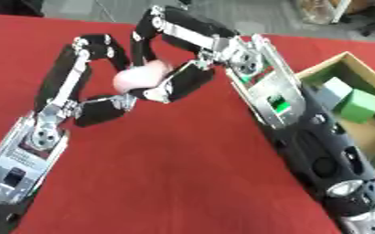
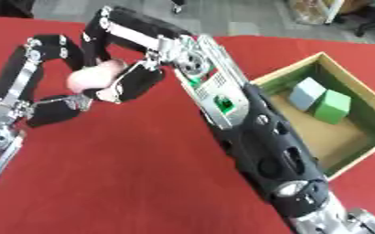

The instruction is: Pick up the objects with one hand, pass them to the other hand, and then place them into the box on the other side of the table.

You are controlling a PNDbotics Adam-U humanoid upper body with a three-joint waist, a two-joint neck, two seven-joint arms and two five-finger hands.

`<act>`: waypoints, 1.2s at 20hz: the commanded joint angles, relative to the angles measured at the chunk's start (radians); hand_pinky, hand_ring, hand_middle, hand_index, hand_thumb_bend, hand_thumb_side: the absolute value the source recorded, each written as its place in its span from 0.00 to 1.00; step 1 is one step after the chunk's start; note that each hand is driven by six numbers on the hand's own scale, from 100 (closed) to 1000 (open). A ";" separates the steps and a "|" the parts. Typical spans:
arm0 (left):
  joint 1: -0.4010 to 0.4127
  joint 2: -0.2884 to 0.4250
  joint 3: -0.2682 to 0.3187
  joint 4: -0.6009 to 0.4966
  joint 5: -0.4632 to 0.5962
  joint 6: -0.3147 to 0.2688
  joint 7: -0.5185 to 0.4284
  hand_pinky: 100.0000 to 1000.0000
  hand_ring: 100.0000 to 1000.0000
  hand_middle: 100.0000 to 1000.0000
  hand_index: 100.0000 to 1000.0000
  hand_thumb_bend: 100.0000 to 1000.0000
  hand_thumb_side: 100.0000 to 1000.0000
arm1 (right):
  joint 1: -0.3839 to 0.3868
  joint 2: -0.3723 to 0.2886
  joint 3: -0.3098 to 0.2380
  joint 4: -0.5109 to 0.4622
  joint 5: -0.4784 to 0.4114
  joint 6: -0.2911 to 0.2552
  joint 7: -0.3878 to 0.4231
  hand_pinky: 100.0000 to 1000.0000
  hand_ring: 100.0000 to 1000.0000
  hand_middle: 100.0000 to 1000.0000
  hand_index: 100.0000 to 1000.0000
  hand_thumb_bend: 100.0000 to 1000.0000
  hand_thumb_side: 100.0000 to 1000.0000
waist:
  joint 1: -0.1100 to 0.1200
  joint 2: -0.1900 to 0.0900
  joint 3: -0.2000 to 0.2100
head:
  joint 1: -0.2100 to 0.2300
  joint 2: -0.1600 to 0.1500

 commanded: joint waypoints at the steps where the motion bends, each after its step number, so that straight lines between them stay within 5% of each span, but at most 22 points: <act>1: -0.016 0.012 0.010 -0.018 0.007 0.002 0.005 0.67 0.47 0.43 0.42 0.00 0.00 | -0.018 -0.020 -0.001 -0.030 -0.008 0.003 0.001 0.71 0.61 0.23 0.39 0.30 0.00 | 0.002 -0.024 -0.001 | -0.001 -0.006; 6: -0.016 0.010 0.009 -0.015 0.005 0.005 0.002 0.69 0.48 0.46 0.50 0.21 0.00 | -0.021 -0.024 0.000 -0.039 -0.005 0.007 0.000 0.71 0.60 0.23 0.39 0.30 0.00 | 0.001 -0.024 -0.003 | -0.001 -0.007; 11: -0.015 0.007 0.006 -0.007 -0.012 0.002 -0.032 0.72 0.54 0.53 0.60 0.42 0.11 | -0.026 -0.029 -0.001 -0.053 0.002 0.004 -0.004 0.71 0.60 0.23 0.38 0.30 0.00 | 0.001 -0.024 -0.005 | -0.001 -0.005; 24: -0.012 0.002 0.008 0.005 -0.014 0.002 -0.070 0.73 0.56 0.57 0.64 0.48 0.18 | -0.028 -0.042 -0.004 -0.073 0.011 0.001 -0.007 0.70 0.60 0.23 0.38 0.30 0.00 | 0.002 -0.021 -0.010 | -0.002 -0.003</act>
